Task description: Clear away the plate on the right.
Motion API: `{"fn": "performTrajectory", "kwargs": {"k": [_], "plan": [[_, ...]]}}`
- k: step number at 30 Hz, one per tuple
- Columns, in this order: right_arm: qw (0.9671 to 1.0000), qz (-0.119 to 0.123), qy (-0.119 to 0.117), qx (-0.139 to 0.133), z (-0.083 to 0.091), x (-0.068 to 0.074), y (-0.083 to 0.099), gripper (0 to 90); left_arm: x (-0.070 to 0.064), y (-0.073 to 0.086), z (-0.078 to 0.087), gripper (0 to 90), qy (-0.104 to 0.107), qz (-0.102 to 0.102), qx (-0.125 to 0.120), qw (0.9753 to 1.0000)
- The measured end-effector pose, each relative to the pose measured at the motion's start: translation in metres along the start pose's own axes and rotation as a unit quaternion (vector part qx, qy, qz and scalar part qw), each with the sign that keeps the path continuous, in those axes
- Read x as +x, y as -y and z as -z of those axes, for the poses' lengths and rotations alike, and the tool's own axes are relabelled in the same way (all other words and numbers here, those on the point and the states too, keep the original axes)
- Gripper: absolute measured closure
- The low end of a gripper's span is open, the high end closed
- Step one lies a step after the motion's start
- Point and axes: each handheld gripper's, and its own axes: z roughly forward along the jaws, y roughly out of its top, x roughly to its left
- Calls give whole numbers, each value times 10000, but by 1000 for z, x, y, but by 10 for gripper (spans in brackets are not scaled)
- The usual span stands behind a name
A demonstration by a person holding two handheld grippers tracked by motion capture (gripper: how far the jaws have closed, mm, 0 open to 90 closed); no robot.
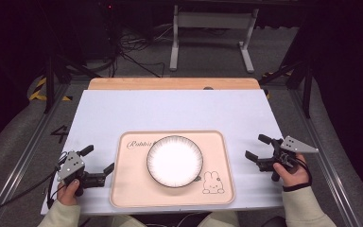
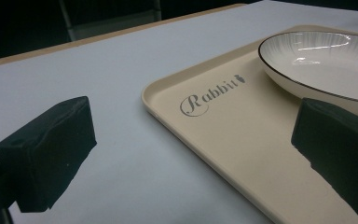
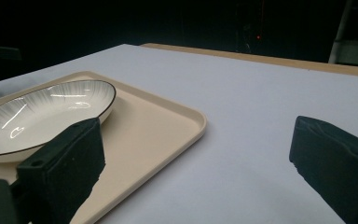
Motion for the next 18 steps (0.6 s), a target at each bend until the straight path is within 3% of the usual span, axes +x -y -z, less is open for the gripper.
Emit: {"fn": "performTrajectory", "kwargs": {"k": [18], "plan": [[9996,-158,-93,224,1,2,10,26,0,0,0,2,-3,7,-12,10000]]}}
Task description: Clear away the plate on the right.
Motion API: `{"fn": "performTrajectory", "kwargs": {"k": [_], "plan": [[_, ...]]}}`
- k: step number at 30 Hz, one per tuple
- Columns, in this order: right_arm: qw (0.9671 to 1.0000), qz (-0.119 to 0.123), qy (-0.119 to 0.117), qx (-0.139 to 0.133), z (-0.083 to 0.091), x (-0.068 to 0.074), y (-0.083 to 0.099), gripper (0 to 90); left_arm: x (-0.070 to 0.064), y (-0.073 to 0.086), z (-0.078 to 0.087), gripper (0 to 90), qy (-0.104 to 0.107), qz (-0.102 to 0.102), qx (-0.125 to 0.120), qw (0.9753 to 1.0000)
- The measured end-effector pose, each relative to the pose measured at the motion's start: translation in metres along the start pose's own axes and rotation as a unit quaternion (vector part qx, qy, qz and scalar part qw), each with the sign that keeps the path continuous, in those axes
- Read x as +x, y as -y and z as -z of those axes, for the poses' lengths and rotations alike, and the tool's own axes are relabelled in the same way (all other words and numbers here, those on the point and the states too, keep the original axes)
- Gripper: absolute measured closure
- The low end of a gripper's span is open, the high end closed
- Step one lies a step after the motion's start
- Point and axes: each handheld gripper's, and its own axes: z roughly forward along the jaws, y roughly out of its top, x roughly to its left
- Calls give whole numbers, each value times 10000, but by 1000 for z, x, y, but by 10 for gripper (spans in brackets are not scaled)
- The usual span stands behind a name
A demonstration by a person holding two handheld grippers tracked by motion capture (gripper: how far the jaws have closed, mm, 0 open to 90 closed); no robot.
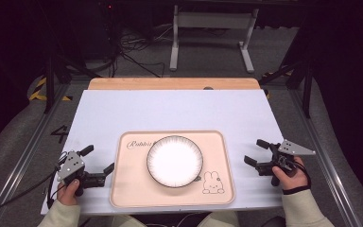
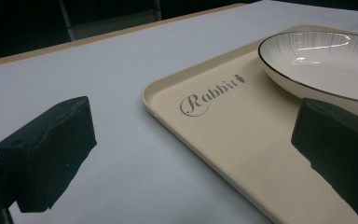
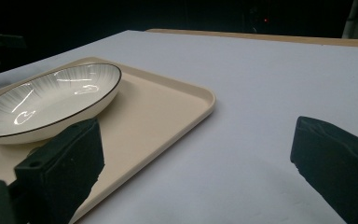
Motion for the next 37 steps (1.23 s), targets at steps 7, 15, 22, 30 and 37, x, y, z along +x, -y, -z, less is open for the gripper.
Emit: {"fn": "performTrajectory", "kwargs": {"k": [7,15,22,30,37], "plan": [[9998,10,107,144,-2,2,0,25,0,0,0,2,3,-1,15,10000],[9994,-65,184,277,-5,1,-1,29,0,0,0,2,6,-2,14,10000],[9992,43,148,379,-7,2,-1,32,0,0,0,2,5,-4,14,10000],[9989,40,164,426,-8,3,-1,37,0,0,0,2,5,-8,12,10000],[9988,99,133,471,-9,3,-1,38,0,0,0,2,8,-12,13,10000]]}}
